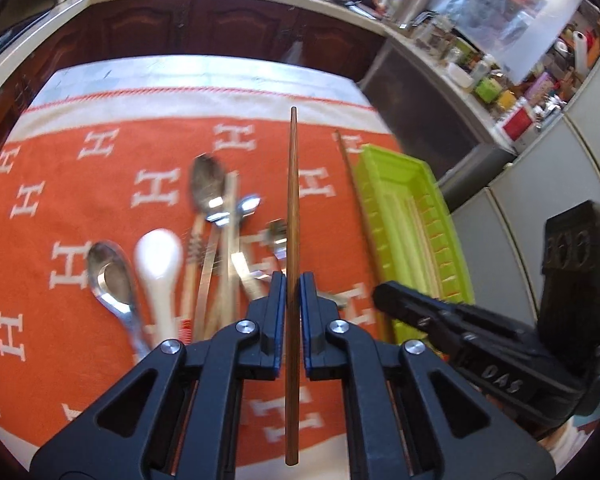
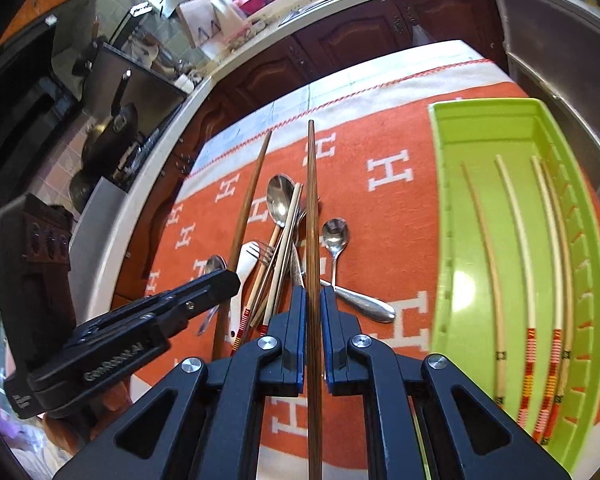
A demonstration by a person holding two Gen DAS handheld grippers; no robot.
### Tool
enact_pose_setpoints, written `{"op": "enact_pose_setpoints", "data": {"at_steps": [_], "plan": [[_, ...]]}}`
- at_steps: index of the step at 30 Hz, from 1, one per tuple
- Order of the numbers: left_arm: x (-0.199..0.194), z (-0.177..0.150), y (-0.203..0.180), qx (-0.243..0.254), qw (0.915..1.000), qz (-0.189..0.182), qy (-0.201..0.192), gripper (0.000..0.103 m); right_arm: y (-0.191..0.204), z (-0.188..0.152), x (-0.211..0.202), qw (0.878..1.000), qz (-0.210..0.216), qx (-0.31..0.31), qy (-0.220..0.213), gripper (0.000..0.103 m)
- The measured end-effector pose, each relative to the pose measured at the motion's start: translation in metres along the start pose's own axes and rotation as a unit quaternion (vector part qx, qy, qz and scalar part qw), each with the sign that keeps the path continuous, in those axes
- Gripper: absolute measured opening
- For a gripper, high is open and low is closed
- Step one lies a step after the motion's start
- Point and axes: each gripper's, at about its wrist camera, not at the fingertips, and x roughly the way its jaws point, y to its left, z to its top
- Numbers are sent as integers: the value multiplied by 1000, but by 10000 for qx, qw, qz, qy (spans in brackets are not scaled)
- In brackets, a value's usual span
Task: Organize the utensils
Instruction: 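Carry both chopsticks over the green tray and open both tools, then withdraw both tools from the tray back over the utensil pile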
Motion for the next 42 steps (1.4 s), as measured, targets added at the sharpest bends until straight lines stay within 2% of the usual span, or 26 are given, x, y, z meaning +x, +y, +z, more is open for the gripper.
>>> {"op": "enact_pose_setpoints", "data": {"at_steps": [7, 11, 16, 20, 23, 25, 27, 30, 37, 42], "plan": [[12, 20, -82, 346, 9990, -271, 93, 5, -36, 12, -56, 9989, -174, 366, -227, 7], [34, 21, -110, 341, 9986, -247, 329, 5, -63, 24, -91, 9957, -736, 353, -441, 7], [67, 13, -126, 338, 9968, -152, 714, 5, -97, 30, -105, 9906, -1252, 436, -338, 7], [78, 5, -122, 365, 9955, 57, 872, 5, -115, 25, -102, 9898, -1333, 488, -84, 9], [78, 1, -118, 392, 9951, 160, 892, 5, -122, 18, -101, 9892, -1349, 566, -51, 20], [75, 0, -114, 413, 9951, 229, 869, 10, -117, 16, -98, 9893, -1341, 568, -55, 25], [68, -3, -110, 440, 9953, 322, 794, 29, -114, 14, -95, 9899, -1318, 528, -50, 26], [55, -6, -103, 458, 9958, 503, 606, 40, -103, 11, -85, 9902, -1295, 517, -56, 26], [26, -10, -90, 520, 9951, 795, 282, 41, -84, 3, -77, 9904, -1267, 544, -14, 26], [7, -15, -79, 578, 9916, 1158, 22, 41, -72, -4, -77, 9907, -1258, 525, 6, 26]]}}
